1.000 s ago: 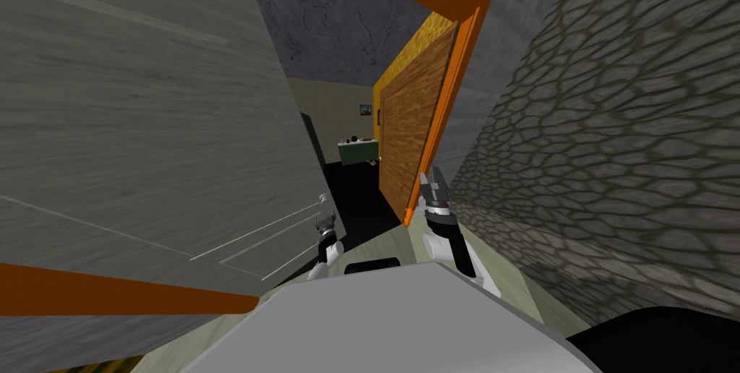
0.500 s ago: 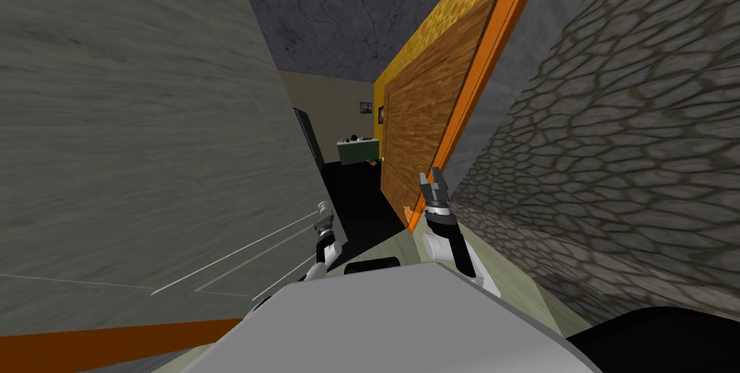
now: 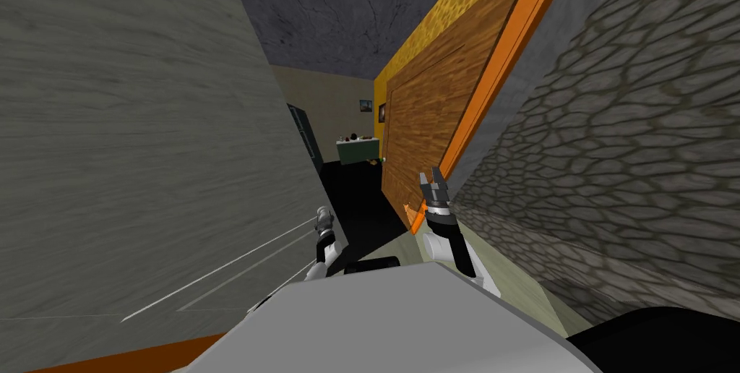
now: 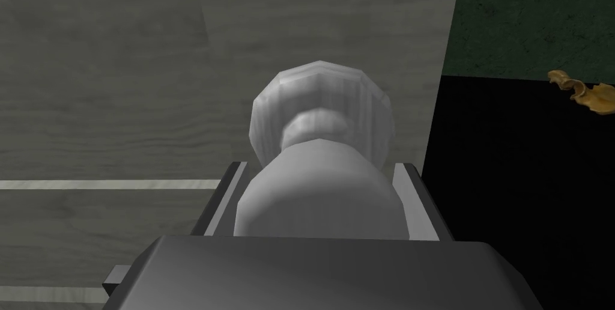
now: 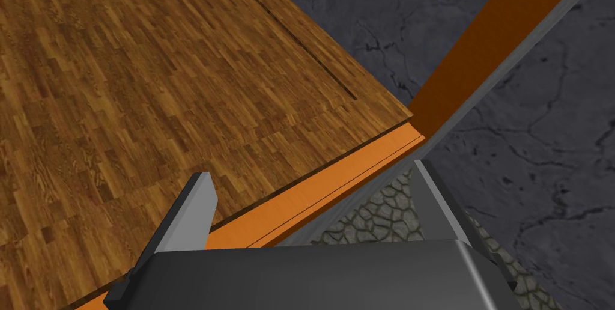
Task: Push the door open
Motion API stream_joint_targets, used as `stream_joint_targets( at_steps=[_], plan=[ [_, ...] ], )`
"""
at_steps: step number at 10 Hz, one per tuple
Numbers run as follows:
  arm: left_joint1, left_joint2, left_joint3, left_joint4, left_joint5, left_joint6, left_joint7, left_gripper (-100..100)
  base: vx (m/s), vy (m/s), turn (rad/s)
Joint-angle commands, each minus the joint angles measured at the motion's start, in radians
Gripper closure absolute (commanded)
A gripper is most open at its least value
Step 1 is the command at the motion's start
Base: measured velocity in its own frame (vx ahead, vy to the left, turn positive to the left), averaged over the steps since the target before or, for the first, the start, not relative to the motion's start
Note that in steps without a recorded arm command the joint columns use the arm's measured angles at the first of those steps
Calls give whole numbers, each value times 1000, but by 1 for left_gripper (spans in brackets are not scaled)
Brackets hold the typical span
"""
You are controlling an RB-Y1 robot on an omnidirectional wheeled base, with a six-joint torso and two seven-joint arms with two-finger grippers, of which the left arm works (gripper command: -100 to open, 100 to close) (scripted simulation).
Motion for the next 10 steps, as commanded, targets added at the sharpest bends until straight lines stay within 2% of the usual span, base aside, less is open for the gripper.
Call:
stream_joint_targets(
  at_steps=[1, 4, 7, 9, 10],
  plan=[
    [2, 0, 0, 1, 0, -1, 0, 100, -23, -15, 4],
    [2, 0, 0, 1, 0, -1, 0, 100, -8, -4, 0],
    [11, 9, 22, -5, -8, 8, 2, 100, 163, -3, 78],
    [11, 9, 22, 9, -8, 8, 2, 100, 103, 31, 8],
    [11, 9, 22, -5, -8, 8, 2, 100, 11, 10, -5]
  ],
)
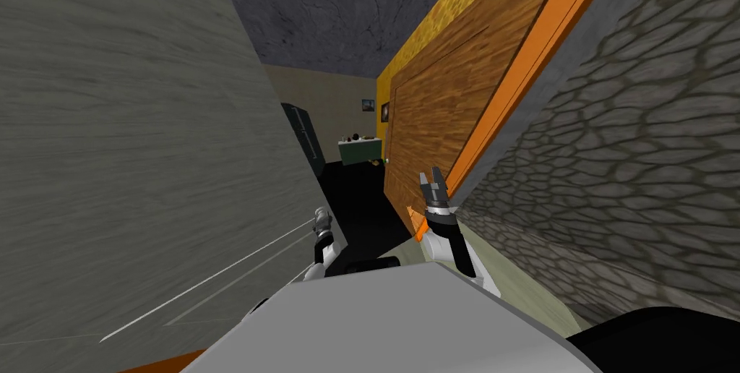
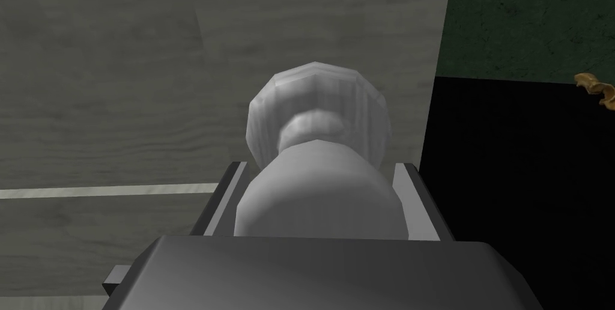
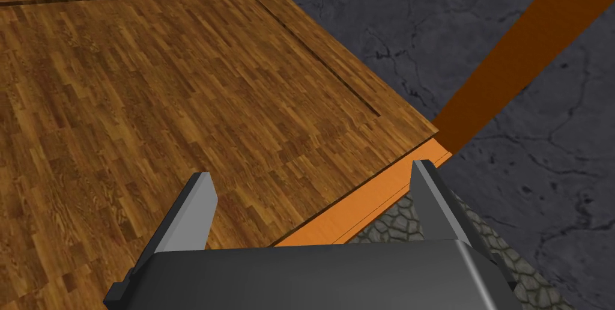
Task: Push the door open
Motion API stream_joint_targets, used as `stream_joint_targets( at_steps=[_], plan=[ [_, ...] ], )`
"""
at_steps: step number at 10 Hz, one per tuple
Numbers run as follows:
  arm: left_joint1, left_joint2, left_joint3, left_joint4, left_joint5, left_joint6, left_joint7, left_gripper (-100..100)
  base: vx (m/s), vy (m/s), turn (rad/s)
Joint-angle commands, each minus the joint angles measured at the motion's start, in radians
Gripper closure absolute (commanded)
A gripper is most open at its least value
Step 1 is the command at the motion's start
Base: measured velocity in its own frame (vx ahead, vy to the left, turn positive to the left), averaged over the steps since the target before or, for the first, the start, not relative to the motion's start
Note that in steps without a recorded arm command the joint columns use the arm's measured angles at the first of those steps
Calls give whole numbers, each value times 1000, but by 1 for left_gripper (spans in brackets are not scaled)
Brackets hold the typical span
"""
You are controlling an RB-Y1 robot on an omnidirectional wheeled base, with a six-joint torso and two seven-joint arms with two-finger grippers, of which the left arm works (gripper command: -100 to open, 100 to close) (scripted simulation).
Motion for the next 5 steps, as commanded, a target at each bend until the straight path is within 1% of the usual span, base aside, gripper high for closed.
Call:
stream_joint_targets(
  at_steps=[1, 3, 5],
  plan=[
    [11, 6, 17, -16, -6, 9, -2, 100, 112, -7, 78],
    [15, 10, 31, -21, -12, 12, -1, 100, 161, 6, 106],
    [20, 15, 47, -27, -18, 15, 1, 100, 172, 8, 81]
  ],
)
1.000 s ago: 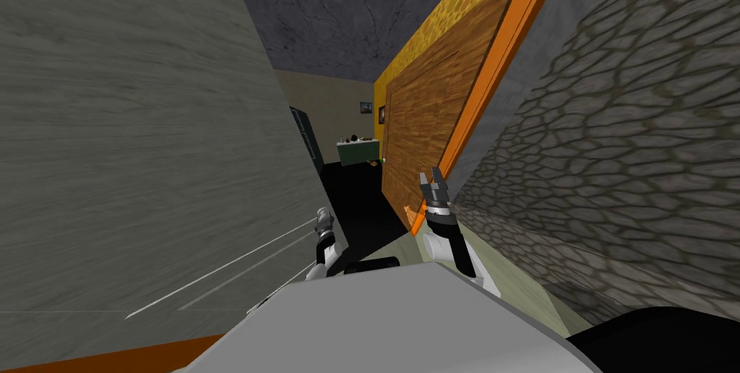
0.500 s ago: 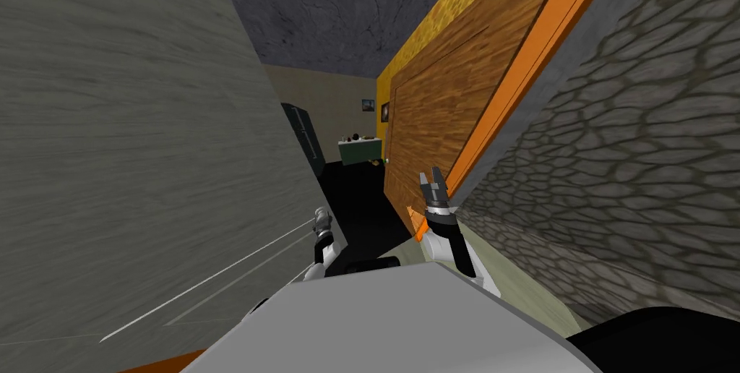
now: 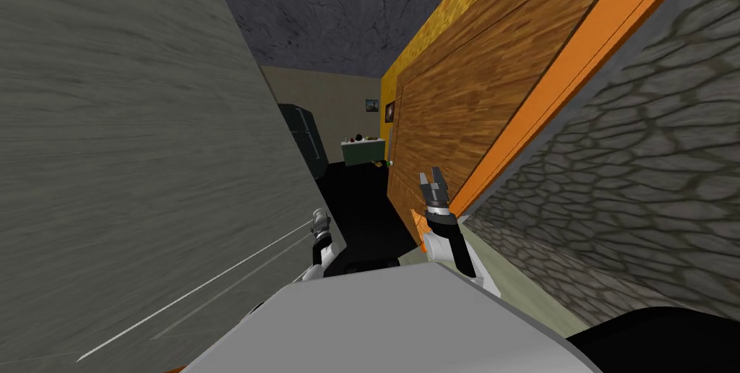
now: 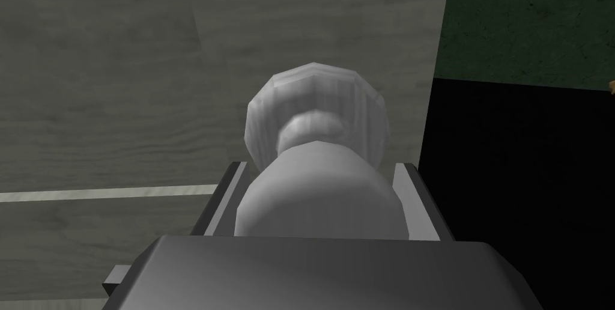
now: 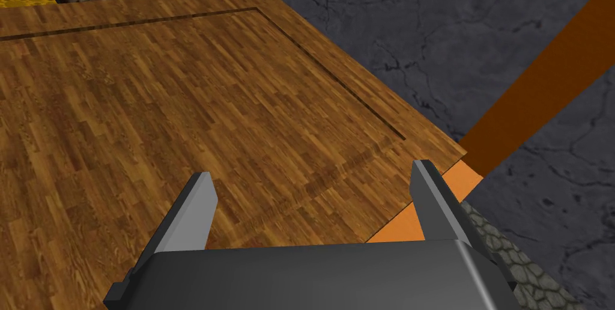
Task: Push the door open
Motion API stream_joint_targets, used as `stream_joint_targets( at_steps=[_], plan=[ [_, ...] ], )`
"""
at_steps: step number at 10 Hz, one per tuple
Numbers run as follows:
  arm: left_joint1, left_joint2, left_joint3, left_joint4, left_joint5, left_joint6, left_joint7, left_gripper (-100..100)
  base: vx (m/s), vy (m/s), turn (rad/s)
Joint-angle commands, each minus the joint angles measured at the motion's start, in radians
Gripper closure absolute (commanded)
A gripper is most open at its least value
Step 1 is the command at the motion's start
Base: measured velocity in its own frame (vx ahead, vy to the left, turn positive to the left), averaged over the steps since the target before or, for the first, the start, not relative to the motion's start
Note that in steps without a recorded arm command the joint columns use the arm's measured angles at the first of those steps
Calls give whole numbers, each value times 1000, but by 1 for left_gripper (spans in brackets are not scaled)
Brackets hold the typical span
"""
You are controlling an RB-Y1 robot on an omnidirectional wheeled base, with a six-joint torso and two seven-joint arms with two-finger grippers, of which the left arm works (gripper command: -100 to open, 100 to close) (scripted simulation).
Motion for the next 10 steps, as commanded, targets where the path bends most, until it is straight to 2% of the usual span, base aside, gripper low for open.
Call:
stream_joint_targets(
  at_steps=[1, 4, 8, 10],
  plan=[
    [12, 12, 24, -26, -4, 3, -4, 100, 215, 9, 118],
    [21, 16, 54, -37, -16, 10, -1, 100, 192, 5, 123],
    [38, 18, 110, -58, -38, 22, 7, 100, 208, 16, 142],
    [45, 16, 135, -67, -47, 27, 10, 100, 222, -36, 164]
  ],
)
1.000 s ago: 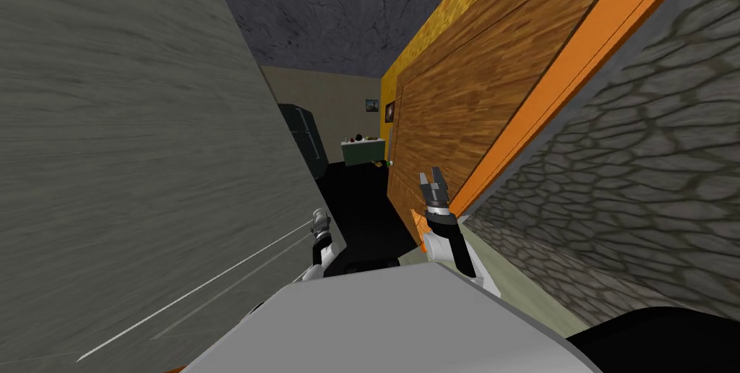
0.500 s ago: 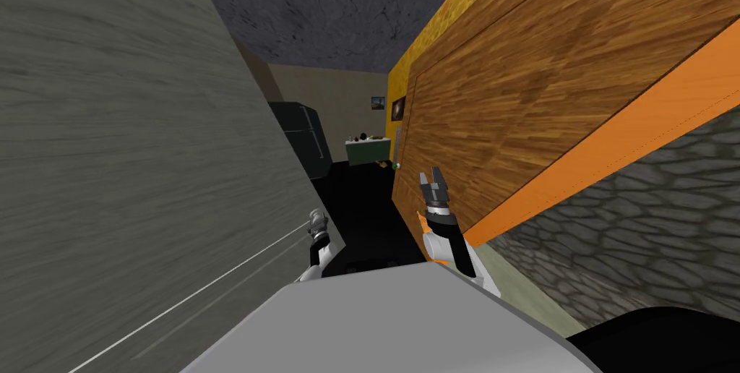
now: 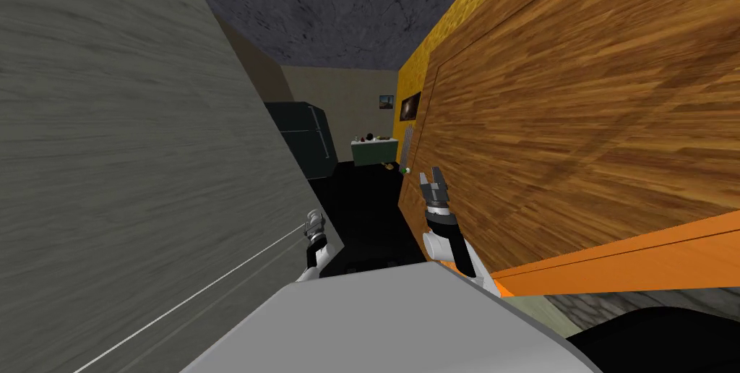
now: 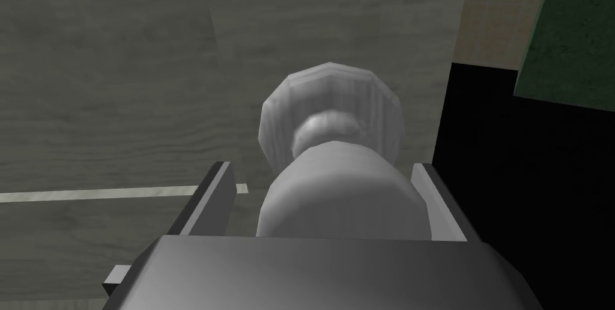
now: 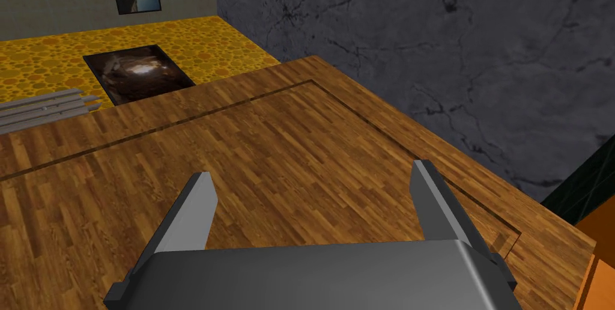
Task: Push the door open
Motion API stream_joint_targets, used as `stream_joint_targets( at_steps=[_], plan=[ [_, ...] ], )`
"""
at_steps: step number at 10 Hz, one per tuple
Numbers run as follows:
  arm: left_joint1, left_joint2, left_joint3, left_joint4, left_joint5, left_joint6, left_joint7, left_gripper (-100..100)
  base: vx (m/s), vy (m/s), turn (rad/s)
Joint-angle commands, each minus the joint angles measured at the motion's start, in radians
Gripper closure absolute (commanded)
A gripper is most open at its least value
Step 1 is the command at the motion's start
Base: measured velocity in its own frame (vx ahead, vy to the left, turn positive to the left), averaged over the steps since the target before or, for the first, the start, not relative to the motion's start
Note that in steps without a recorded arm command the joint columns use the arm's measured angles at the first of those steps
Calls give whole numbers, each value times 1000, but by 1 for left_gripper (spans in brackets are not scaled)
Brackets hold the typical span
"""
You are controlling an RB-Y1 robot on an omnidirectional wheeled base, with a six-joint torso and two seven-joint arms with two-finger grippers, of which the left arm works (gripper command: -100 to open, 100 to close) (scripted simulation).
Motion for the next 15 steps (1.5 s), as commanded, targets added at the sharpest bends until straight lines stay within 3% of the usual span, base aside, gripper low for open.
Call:
stream_joint_targets(
  at_steps=[1, 9, 10, 15],
  plan=[
    [15, 9, 31, -19, -3, -2, 2, 100, 219, -19, 95],
    [37, -10, 104, -47, -31, 14, 11, 100, 204, -18, 117],
    [31, -10, 97, -32, -31, 13, 12, 100, 88, -3, 33],
    [33, 13, 149, -25, 5, 0, 2, 100, 178, 26, 50]
  ],
)
